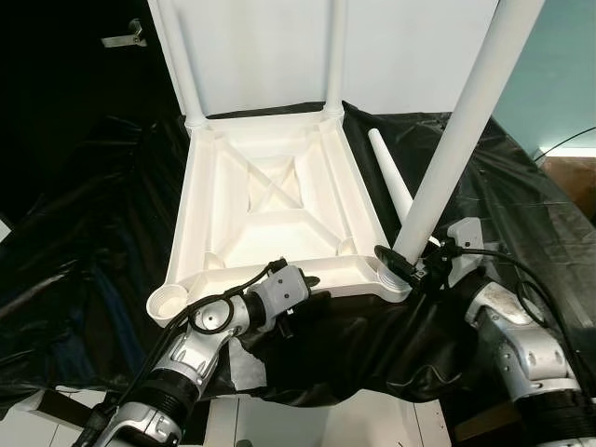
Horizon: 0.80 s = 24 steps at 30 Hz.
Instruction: Building children table
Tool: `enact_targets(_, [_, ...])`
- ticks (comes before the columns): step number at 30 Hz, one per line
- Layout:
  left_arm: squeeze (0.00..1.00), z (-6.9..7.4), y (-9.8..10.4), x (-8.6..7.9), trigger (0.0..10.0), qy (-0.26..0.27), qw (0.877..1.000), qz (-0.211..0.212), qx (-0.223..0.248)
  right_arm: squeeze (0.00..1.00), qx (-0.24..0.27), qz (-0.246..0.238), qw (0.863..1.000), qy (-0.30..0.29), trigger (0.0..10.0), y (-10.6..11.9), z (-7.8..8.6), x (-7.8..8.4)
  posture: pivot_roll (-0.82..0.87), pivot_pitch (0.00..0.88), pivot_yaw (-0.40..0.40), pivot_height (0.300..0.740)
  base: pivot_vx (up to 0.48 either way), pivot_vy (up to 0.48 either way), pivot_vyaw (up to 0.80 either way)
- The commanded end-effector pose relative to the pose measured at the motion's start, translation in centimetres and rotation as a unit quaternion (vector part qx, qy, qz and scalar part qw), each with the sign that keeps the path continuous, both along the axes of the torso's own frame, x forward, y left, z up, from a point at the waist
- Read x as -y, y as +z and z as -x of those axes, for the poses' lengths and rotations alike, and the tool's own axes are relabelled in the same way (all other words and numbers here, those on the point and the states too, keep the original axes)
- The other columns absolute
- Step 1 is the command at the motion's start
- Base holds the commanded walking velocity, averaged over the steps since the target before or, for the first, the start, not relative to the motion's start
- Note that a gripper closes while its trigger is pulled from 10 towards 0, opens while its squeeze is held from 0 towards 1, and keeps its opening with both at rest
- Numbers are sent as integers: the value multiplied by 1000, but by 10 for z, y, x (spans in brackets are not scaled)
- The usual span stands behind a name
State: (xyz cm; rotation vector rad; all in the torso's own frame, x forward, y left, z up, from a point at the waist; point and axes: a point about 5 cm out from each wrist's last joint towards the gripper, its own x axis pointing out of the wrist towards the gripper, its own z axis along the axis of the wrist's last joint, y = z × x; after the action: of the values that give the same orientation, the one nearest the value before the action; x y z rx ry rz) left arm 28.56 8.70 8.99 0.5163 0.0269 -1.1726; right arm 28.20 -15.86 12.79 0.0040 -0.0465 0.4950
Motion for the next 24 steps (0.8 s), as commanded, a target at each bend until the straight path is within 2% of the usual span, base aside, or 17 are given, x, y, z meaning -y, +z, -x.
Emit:
enact_targets(1, [0,11,-19,1,10000,-25,998,-34,-38,0,-24,-26,999,-28,0,-8,0,-7,-6,8,-1,740,0,0,0])
enact_targets(4, [0,11,-19,0,10000,-26,998,-35,-39,0,-13,-45,995,-92,0,-11,1,-23,-6,10,5,740,0,0,0])
enact_targets(5, [0,11,-19,0,10000,-26,998,-35,-39,0,-13,-45,995,-92,0,-11,1,-23,-6,10,5,740,0,0,0])
enact_targets(6, [0,11,-19,0,10000,-27,998,-35,-39,0,-7,-47,992,-118,0,-10,0,-25,-5,12,6,740,0,0,0])
enact_targets(10, [0,12,-19,1,10000,-28,998,-36,-40,0,23,-28,967,-253,0,-6,0,-10,1,15,7,740,0,0,0])
enact_targets(11, [0,12,-19,1,10000,-28,998,-36,-40,0,24,-23,962,-272,0,-6,0,-7,1,15,7,740,0,0,0])
enact_targets(13, [0,12,-19,1,10000,-28,998,-35,-40,0,20,-15,956,-293,0,-7,1,-8,6,16,6,740,0,0,0])
enact_targets(20, [0,14,-20,1,10000,-25,998,-33,-42,0,5,-14,956,-292,0,-11,-2,-12,13,16,1,740,0,0,0])
enact_targets(21, [0,14,-20,0,10000,-24,998,-33,-42,0,4,-14,958,-286,4431,-11,-2,-14,13,17,-3,740,0,0,0])
enact_targets(22, [0,14,-20,0,10000,-23,998,-33,-41,0,2,-14,959,-282,10000,-11,-2,-15,13,17,-6,740,0,0,0])
enact_targets(24, [0,14,-21,0,10000,-22,998,-33,-41,0,1,-14,960,-281,10000,-11,-2,-16,13,17,-6,740,0,0,0])
